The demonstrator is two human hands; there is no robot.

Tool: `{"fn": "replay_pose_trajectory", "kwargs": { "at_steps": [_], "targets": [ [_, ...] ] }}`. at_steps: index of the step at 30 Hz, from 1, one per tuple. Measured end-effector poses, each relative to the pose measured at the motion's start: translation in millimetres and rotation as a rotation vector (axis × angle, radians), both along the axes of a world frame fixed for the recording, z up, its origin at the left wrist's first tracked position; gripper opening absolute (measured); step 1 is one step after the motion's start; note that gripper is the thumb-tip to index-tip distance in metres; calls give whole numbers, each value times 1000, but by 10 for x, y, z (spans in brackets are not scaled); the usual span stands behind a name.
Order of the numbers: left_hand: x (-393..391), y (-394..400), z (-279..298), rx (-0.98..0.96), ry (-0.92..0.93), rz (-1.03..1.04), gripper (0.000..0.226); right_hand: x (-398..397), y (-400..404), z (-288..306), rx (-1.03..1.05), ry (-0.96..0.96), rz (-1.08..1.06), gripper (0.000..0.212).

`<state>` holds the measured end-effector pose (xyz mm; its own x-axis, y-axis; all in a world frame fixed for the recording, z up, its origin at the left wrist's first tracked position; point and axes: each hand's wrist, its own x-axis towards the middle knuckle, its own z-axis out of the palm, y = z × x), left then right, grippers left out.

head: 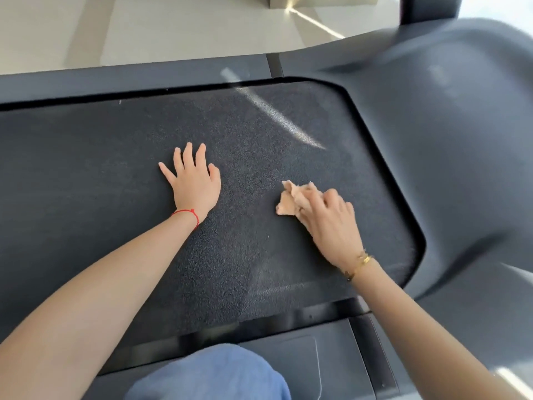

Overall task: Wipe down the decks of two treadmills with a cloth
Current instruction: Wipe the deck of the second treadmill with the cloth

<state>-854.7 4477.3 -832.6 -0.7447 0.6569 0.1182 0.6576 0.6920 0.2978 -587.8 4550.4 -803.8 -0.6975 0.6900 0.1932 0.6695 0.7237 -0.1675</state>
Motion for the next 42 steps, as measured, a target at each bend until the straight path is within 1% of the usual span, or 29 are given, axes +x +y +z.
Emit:
{"fn": "replay_pose_trajectory", "kwargs": {
  "at_steps": [2, 6, 8, 9, 10, 12, 14, 16, 18, 19, 21, 24, 26, 28, 30, 32, 34, 38, 42],
  "targets": [
    [9, -10, 4, 1, -1, -7, 52, 0, -266, -15, -28, -27, 0, 40],
    [26, -13, 13, 15, -6, -3, 52, 42, -1132, -96, -50, -11, 280, 47],
    [25, -19, 15, 19, -6, -9, 52, 112, -1276, -113, -79, 17, 353, 43],
    [21, -25, 18, 21, -5, -13, 52, 154, -1255, -102, -75, 22, 350, 42],
    [15, -31, 21, 22, -5, -19, 52, 202, -1198, -89, -57, 15, 323, 42],
    [7, -51, 19, 23, -12, -34, 52, 323, -1021, -49, -3, 8, 199, 42],
    [8, -78, 15, 26, -13, -50, 52, 503, -766, -17, 53, 11, 6, 46],
    [25, -103, 15, 22, -11, -65, 52, 693, -498, 17, 60, 2, -249, 50],
    [57, -125, 19, 16, -5, -82, 51, 771, -362, 19, -4, -7, -493, 43],
    [76, -137, 19, 15, -2, -104, 51, 747, -378, 4, -24, 8, -548, 38],
    [115, -163, 12, 21, -5, -175, 50, 630, -530, -16, -41, 35, -508, 32],
    [254, -141, 12, 27, -8, -268, 49, 536, -741, -38, -44, 9, -296, 37],
    [407, -80, 29, 18, -1, -317, 50, 607, -685, -32, 1, -3, -206, 37],
    [581, 5, 50, 4, 3, -365, 51, 726, -484, -33, 62, 7, -252, 41],
    [744, 86, 57, 0, 0, -396, 51, 820, -189, -39, 74, -3, -427, 44],
    [875, 185, 63, -4, -4, -410, 51, 838, 60, -49, 38, -6, -621, 40],
    [962, 297, 70, -10, -4, -410, 52, 778, 157, -91, 51, 2, -710, 32],
    [1037, 525, 68, -34, -4, -392, 53, 679, 262, -160, 94, 93, -695, 26],
    [1081, 730, 57, -44, -9, -343, 54, 465, 622, -149, 122, 121, -546, 26]
  ]
}}
